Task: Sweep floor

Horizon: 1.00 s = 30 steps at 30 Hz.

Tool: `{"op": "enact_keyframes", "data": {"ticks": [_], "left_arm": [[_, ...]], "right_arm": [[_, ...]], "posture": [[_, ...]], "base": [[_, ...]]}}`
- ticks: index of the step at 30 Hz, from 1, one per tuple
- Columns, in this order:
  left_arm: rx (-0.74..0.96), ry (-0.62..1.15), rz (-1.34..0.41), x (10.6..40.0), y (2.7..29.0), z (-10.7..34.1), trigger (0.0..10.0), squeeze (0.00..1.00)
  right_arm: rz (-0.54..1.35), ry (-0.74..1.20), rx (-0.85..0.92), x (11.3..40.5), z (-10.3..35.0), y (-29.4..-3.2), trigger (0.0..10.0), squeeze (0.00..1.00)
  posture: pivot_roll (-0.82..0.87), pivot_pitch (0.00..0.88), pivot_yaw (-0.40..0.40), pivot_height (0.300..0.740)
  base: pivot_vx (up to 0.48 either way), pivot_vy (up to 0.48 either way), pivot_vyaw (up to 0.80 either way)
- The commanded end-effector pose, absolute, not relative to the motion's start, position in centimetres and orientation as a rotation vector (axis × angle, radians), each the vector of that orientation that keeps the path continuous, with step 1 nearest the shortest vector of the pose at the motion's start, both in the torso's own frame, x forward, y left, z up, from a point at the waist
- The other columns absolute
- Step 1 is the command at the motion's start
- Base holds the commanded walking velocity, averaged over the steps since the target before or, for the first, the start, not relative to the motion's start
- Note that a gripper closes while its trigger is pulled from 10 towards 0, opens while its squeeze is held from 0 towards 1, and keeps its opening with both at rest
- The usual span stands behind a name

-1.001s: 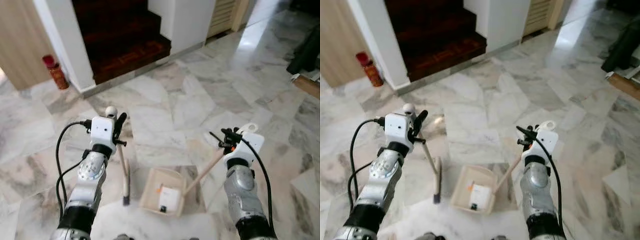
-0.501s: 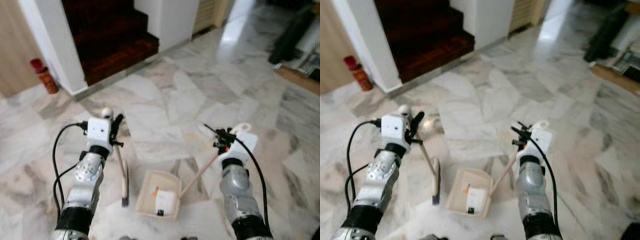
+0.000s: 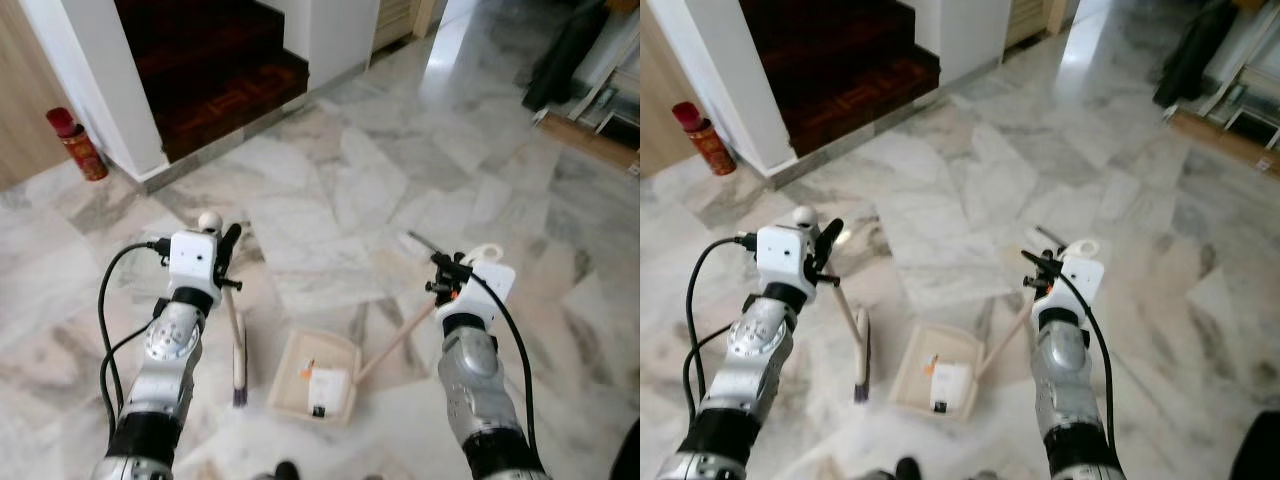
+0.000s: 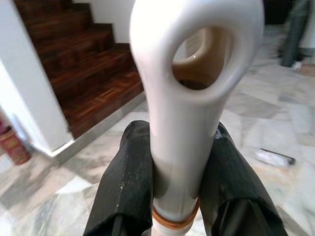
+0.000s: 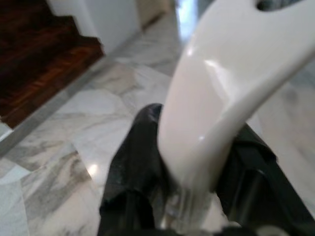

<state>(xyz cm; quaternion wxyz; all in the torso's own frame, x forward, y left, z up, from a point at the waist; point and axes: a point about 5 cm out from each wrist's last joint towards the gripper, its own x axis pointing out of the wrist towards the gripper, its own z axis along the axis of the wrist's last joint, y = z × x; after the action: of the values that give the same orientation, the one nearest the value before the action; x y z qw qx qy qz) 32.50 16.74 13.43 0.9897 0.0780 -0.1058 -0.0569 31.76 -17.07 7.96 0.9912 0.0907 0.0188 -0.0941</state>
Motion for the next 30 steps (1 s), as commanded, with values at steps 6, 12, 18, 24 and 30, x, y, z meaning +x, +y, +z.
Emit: {"op": "enact_keyframes", "data": {"ticks": [6, 12, 18, 24, 30], "left_arm": [[0.148, -0.266, -0.124, 32.62, 16.43, 14.6, 10.0, 0.0], [0.149, -0.266, -0.123, 32.63, 16.48, 14.62, 10.0, 0.0], [0.15, -0.266, -0.122, 32.65, 16.47, 14.64, 10.0, 0.0], [0.151, -0.266, -0.121, 32.68, 16.47, 14.67, 10.0, 0.0], [0.152, -0.267, -0.122, 32.67, 16.54, 14.7, 10.0, 0.0]], "right_arm": [[-0.202, 0.005, 0.174, 31.87, 8.59, -17.41, 10.0, 0.0], [-0.204, 0.006, 0.172, 31.87, 8.58, -17.42, 10.0, 0.0], [-0.203, 0.006, 0.172, 31.88, 8.58, -17.42, 10.0, 0.0], [-0.194, 0.004, 0.175, 31.91, 8.6, -17.31, 10.0, 0.0], [-0.191, 0.001, 0.175, 31.91, 8.63, -17.16, 10.0, 0.0]], "posture": [[-0.07, 0.118, -0.03, 0.74], [-0.07, 0.118, -0.03, 0.74], [-0.07, 0.118, -0.03, 0.74], [-0.07, 0.118, -0.03, 0.74], [-0.06, 0.119, -0.03, 0.74]], "base": [[0.0, 0.266, -0.27], [0.0, 0.268, 0.0], [0.0, 0.266, 0.0], [0.0, 0.266, 0.0], [0.0, 0.266, 0.0]]}}
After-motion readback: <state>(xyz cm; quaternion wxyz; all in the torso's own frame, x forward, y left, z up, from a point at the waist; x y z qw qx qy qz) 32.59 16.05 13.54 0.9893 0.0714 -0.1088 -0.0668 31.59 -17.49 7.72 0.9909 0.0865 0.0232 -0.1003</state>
